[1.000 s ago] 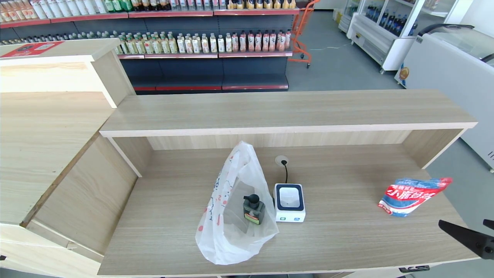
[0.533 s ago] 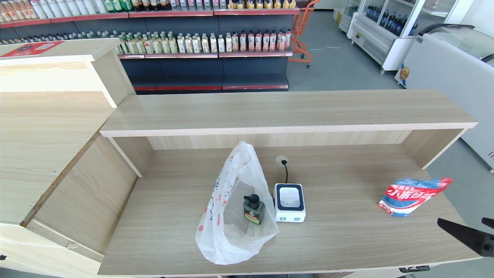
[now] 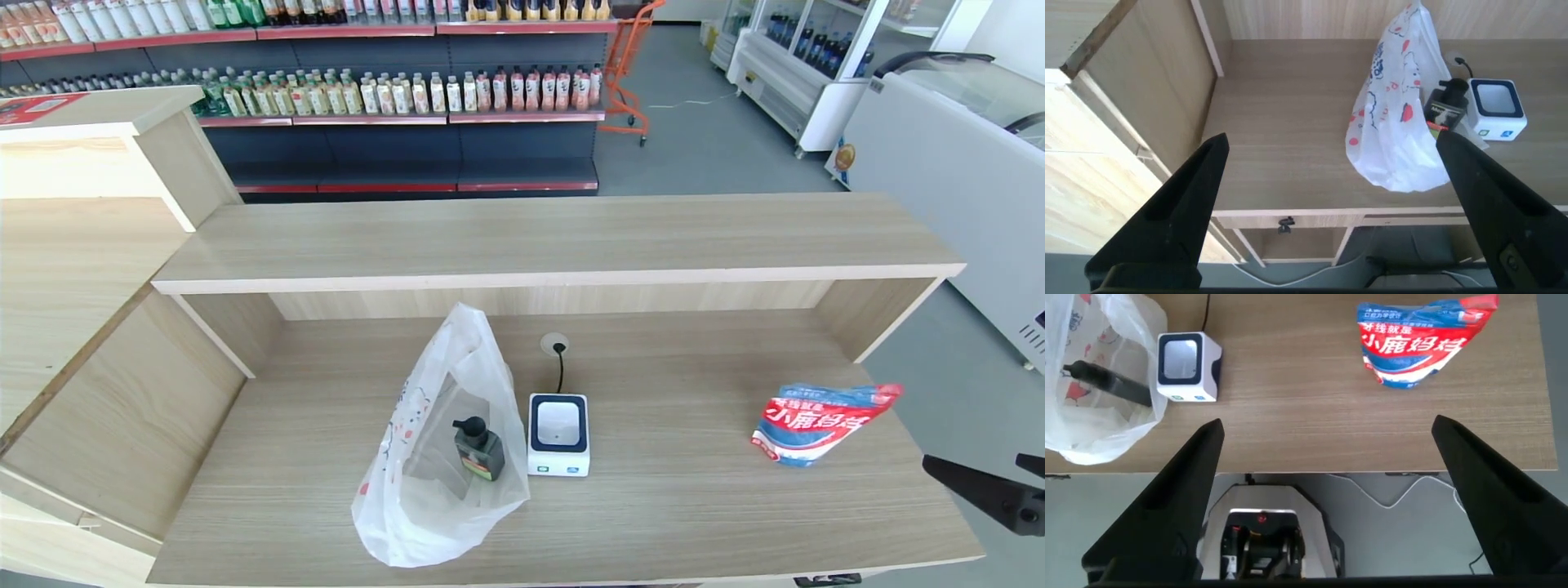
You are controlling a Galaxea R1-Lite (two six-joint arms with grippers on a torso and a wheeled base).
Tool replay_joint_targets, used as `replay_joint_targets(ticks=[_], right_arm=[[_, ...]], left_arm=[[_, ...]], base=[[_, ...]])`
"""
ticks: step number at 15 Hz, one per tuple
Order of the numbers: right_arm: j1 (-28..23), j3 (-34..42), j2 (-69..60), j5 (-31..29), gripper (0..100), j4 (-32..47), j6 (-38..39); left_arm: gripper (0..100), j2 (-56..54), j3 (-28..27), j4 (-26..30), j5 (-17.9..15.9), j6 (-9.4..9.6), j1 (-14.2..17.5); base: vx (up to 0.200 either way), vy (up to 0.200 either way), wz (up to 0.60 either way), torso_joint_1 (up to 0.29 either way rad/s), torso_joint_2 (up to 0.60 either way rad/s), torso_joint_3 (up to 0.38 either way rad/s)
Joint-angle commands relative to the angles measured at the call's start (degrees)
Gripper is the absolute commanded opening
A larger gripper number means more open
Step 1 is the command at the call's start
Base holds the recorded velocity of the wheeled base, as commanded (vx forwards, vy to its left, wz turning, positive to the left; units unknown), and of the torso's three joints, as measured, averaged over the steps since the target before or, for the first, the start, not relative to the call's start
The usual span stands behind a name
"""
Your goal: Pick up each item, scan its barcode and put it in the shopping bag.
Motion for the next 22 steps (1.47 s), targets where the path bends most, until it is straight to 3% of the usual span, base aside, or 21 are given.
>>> replay_joint_targets(ticks=[1,11,13,16,18,22], right_arm=[[0.0,-0.9,1.0,0.0,100,0.2,0.1],[3.0,-7.0,2.2,0.0,100,7.9,14.8],[3.3,-8.9,3.8,0.0,100,9.1,18.2],[3.2,-16.2,11.1,-0.8,100,13.9,29.6],[3.5,-22.1,20.7,-6.2,100,16.7,38.5],[7.1,-30.9,34.6,-6.6,100,19.5,52.2]], left_arm=[[100,0.0,0.0,-0.1,0.0,-0.01,0.0],[100,0.0,0.0,-0.1,0.1,-0.28,0.0],[100,0.0,0.0,-0.1,0.0,-0.19,0.0],[100,0.0,0.0,-0.1,0.0,-0.1,0.0],[100,0.0,0.0,0.0,0.0,-0.1,0.0],[100,0.0,0.0,-0.1,0.0,-0.1,0.0]], base=[[0.0,-0.2,0.0,-0.002,0.0,-0.002],[0.0,-0.2,0.0,0.001,0.0,0.002],[0.0,0.0,0.0,0.0,0.0,0.0],[0.0,0.0,0.0,0.0,0.0,0.0],[0.0,0.0,0.0,0.0,0.0,0.0],[0.0,0.0,0.0,0.0,0.0,0.0]])
